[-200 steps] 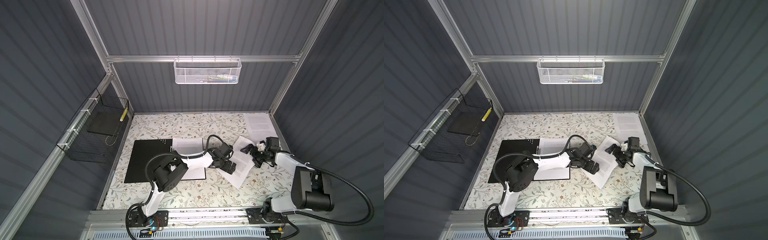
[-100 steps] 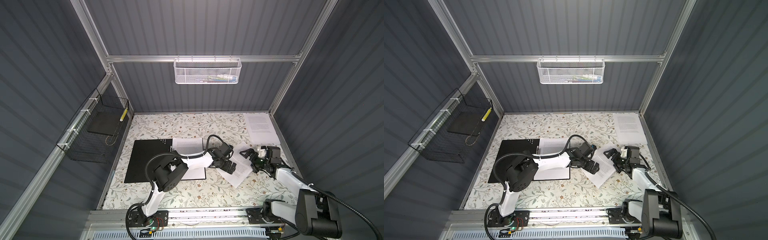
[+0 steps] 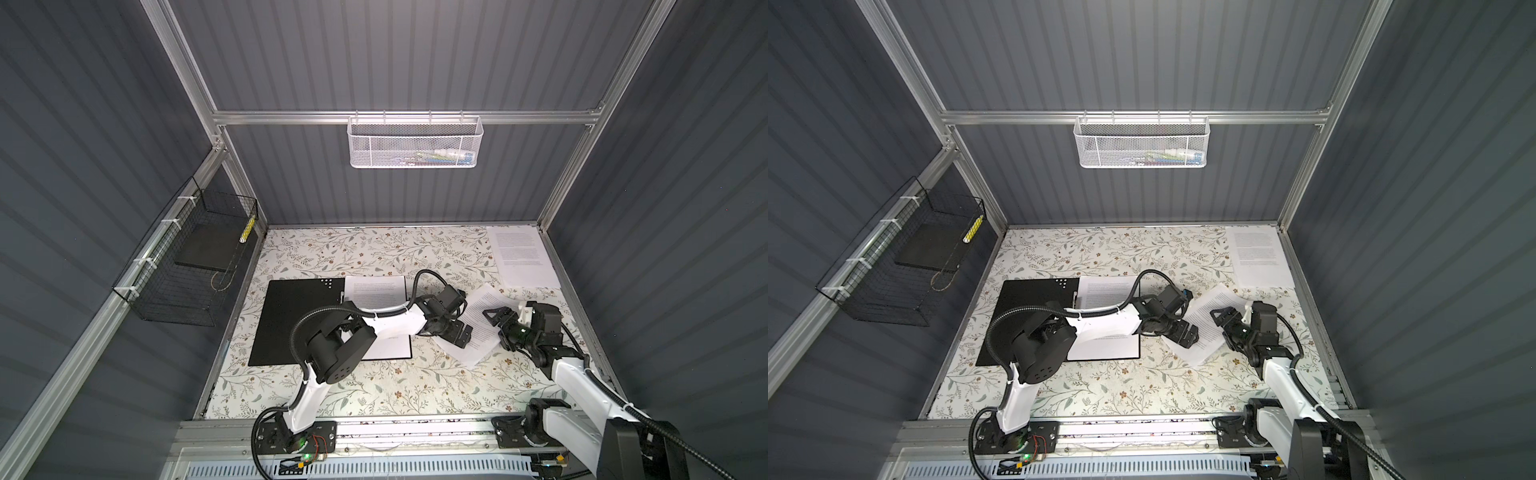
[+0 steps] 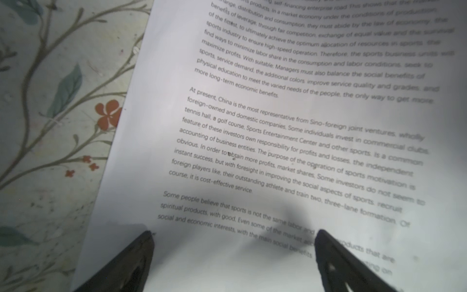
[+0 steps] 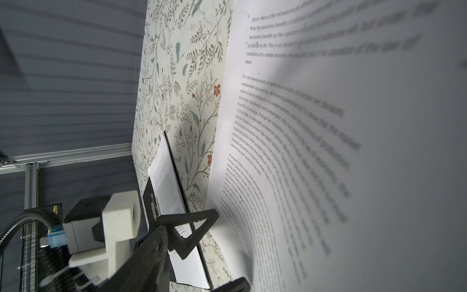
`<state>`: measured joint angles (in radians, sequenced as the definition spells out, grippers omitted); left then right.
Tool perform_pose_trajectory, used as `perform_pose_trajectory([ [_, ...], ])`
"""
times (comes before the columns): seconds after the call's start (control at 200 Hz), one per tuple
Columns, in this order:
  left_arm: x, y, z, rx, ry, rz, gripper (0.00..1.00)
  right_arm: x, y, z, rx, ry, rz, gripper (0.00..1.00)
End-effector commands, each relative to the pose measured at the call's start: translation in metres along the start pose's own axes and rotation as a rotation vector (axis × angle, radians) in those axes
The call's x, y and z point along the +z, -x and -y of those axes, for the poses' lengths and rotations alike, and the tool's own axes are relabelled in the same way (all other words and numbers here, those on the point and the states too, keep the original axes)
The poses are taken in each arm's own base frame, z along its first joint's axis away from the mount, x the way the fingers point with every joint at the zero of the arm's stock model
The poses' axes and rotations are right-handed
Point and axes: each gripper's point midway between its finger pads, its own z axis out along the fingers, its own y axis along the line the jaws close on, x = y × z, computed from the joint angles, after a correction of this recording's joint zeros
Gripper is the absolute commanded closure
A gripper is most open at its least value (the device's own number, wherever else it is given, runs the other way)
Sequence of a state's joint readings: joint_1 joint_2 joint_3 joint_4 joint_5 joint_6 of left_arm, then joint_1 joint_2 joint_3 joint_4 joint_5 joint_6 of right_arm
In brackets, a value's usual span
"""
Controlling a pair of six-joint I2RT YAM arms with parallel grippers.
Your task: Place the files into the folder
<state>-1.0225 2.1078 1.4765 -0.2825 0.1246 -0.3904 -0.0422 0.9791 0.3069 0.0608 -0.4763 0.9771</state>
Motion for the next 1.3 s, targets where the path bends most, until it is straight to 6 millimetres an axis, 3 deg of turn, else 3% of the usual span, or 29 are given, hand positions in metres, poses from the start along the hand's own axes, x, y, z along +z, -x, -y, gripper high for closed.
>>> perform_pose_trajectory([
  [0.0, 0.03, -0.058, -0.02, -0.057, 0.042, -0.185, 0.0, 0.0, -0.004, 0.01, 0.033, -0.032, 0.003, 0.34],
  [0.735, 0.032, -0.059, -0.02, -0.062, 0.041, -0.191, 0.0, -0.014, -0.015, 0.035, 0.085, -0.104, 0.039, 0.7],
  [1.011, 0.026, -0.052, -0.013, -0.059, 0.015, -0.179, 0.0, -0.015, -0.016, 0.039, 0.092, -0.117, 0.039, 0.93],
  [1.086, 0.021, -0.044, -0.006, -0.053, -0.007, -0.166, 0.0, -0.015, -0.017, 0.039, 0.089, -0.12, 0.035, 1.0],
  [1.161, 0.01, -0.029, 0.005, -0.039, -0.042, -0.136, 0.0, -0.016, -0.017, 0.04, 0.08, -0.124, 0.032, 1.0],
  [1.296, -0.033, 0.014, 0.04, 0.0, -0.151, -0.018, 0.0, -0.019, -0.015, 0.033, 0.044, -0.124, 0.033, 1.0],
])
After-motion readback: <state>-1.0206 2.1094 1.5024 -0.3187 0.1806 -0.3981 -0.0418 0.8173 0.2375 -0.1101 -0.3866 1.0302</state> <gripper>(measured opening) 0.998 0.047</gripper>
